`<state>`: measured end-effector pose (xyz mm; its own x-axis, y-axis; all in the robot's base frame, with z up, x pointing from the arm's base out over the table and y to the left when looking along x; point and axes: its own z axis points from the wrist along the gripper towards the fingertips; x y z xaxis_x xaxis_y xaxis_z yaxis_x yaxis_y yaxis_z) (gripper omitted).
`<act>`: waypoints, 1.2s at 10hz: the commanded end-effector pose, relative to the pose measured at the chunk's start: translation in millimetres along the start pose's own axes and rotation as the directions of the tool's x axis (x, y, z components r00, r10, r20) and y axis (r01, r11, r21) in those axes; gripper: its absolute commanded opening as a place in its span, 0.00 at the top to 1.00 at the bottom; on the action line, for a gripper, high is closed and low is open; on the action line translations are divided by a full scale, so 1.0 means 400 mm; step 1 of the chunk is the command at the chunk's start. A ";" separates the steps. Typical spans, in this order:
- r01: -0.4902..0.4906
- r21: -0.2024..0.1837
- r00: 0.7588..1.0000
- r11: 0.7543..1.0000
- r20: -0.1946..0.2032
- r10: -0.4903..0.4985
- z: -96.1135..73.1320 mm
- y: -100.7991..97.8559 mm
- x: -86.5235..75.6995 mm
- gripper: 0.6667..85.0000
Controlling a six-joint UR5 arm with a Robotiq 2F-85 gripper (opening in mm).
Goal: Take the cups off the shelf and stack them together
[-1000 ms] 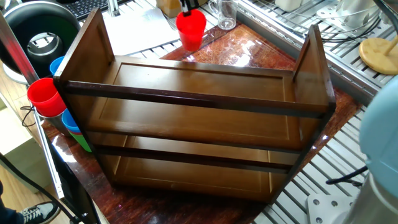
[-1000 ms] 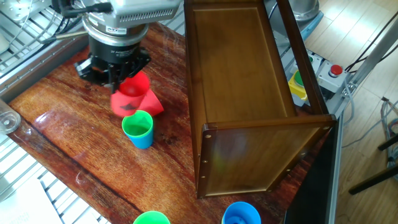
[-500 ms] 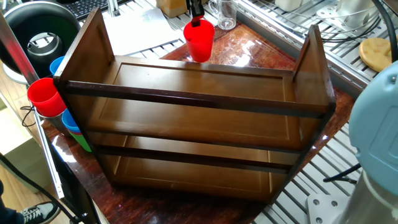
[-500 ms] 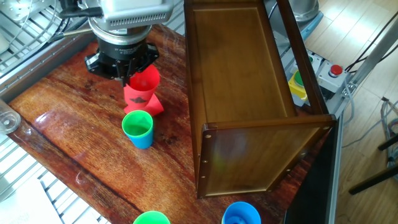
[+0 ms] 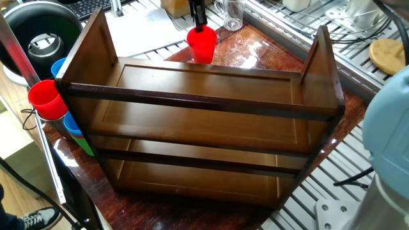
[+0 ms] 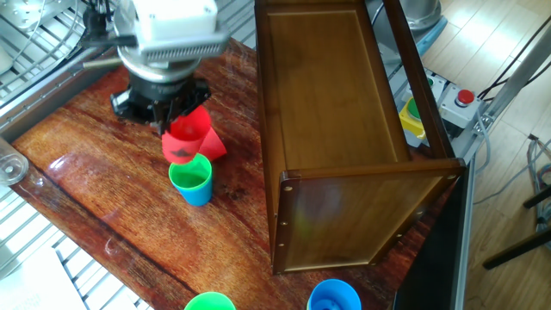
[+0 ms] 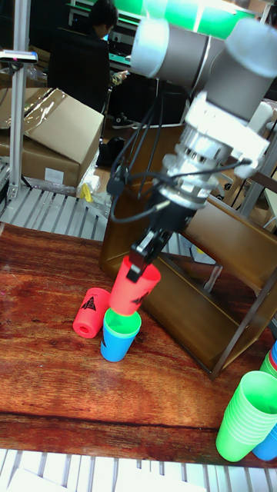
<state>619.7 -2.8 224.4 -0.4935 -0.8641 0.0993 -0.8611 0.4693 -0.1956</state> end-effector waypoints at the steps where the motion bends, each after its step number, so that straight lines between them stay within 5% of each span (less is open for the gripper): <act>1: -0.004 0.018 0.999 1.000 0.042 0.003 0.054 -0.010 -0.024 0.99; 5: -0.016 0.010 0.998 1.000 0.062 0.016 0.077 0.000 -0.025 0.99; 12: -0.044 -0.062 0.994 0.997 0.094 0.050 0.093 0.056 -0.012 0.96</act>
<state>611.9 -0.1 185.7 -0.5161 -0.8562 0.0247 -0.8472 0.5060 -0.1620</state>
